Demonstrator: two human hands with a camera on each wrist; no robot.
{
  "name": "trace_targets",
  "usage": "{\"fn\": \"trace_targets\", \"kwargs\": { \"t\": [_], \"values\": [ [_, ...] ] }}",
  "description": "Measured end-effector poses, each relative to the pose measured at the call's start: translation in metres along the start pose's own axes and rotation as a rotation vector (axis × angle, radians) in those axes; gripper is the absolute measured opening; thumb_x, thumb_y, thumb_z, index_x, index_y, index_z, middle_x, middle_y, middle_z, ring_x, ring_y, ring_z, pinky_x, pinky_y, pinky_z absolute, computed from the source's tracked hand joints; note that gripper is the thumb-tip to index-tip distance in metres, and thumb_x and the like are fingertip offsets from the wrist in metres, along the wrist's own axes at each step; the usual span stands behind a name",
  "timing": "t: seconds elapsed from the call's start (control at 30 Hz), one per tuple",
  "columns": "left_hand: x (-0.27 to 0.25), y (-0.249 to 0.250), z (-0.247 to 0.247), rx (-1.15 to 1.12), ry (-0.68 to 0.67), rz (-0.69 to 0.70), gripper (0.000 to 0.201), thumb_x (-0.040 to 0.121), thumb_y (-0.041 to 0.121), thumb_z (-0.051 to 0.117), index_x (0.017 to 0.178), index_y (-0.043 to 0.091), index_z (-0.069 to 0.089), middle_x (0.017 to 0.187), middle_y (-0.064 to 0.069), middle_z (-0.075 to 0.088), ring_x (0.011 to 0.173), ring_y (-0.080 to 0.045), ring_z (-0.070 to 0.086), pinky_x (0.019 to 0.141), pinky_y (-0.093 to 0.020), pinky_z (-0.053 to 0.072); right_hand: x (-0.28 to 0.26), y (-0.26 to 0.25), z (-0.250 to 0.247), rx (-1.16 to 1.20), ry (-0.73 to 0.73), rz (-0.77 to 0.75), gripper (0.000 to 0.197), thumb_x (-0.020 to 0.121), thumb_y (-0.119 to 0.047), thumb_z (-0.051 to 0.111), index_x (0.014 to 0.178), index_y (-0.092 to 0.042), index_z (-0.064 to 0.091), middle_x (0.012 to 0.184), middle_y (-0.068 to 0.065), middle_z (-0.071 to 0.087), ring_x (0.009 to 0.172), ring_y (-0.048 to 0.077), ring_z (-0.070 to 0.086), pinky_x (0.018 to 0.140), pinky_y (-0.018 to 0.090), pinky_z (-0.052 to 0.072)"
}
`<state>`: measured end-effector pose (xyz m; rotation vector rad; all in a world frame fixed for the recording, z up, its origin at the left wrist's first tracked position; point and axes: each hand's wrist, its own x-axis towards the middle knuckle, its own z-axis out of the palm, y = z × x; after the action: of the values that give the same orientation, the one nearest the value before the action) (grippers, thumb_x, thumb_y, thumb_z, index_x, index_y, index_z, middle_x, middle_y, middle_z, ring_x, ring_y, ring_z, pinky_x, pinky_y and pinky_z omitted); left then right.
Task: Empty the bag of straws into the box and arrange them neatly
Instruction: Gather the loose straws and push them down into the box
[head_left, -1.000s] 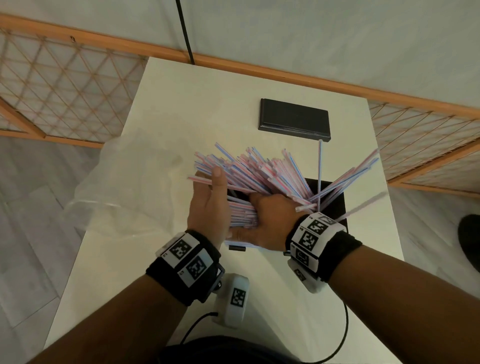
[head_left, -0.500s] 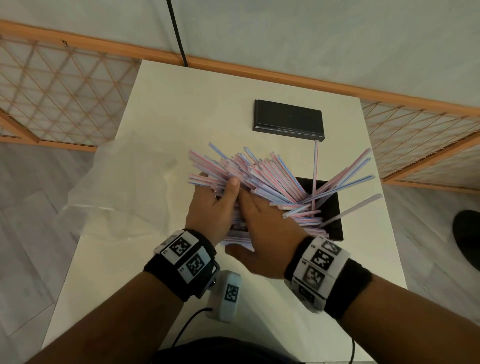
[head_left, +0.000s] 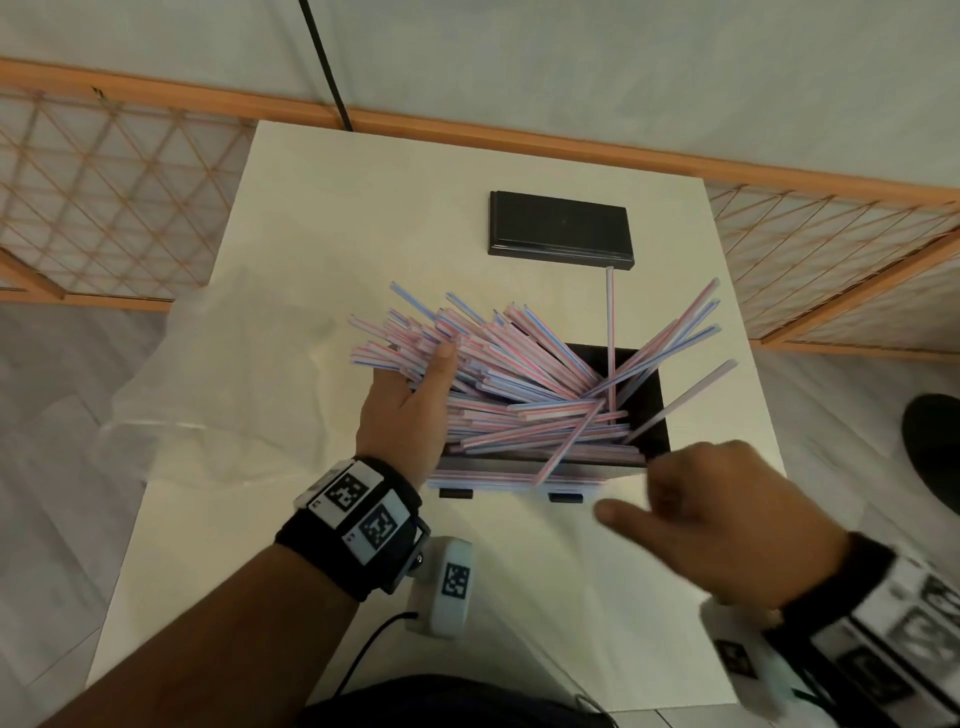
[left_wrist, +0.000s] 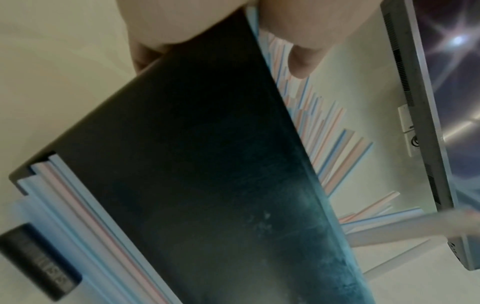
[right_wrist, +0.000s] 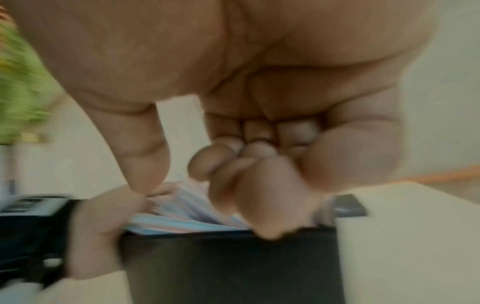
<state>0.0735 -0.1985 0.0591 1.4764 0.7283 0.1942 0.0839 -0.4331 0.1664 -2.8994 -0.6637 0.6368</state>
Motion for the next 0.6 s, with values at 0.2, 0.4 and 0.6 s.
{"fn": "trace_targets", "kwargs": {
  "t": [0.2, 0.4, 0.6],
  "values": [
    [-0.006, 0.009, 0.001, 0.001, 0.016, -0.037, 0.088, 0.067, 0.085, 0.053, 0.133, 0.028, 0.063, 0.130, 0.012, 0.067, 0.127, -0.015, 0.060, 0.118, -0.043, 0.041, 0.025, 0.064, 0.007, 0.188, 0.047, 0.393, 0.119, 0.054, -0.087, 0.056, 0.144, -0.012, 0.036, 0.141, 0.010, 0.053, 0.123, 0.027, 0.055, 0.098, 0.037, 0.044],
    [-0.007, 0.019, -0.001, -0.034, 0.069, 0.027, 0.078, 0.091, 0.068, 0.058, 0.152, 0.020, 0.048, 0.143, 0.008, 0.060, 0.135, -0.011, 0.054, 0.122, -0.041, 0.037, 0.059, 0.055, -0.004, 0.439, 0.038, 0.045, 0.130, 0.045, -0.056, 0.090, 0.151, -0.027, 0.021, 0.135, -0.027, 0.033, 0.119, -0.020, 0.031, 0.093, -0.005, 0.020],
    [-0.002, 0.032, 0.000, -0.147, 0.067, 0.025, 0.107, 0.069, 0.079, 0.052, 0.155, 0.016, 0.044, 0.155, 0.002, 0.052, 0.144, -0.013, 0.047, 0.125, -0.043, 0.032, 0.082, 0.032, 0.009, 0.375, -0.002, -0.021, 0.173, 0.025, -0.060, 0.097, 0.151, -0.038, -0.018, 0.161, -0.004, 0.023, 0.147, 0.018, 0.028, 0.120, 0.044, 0.026]
  ]
}}
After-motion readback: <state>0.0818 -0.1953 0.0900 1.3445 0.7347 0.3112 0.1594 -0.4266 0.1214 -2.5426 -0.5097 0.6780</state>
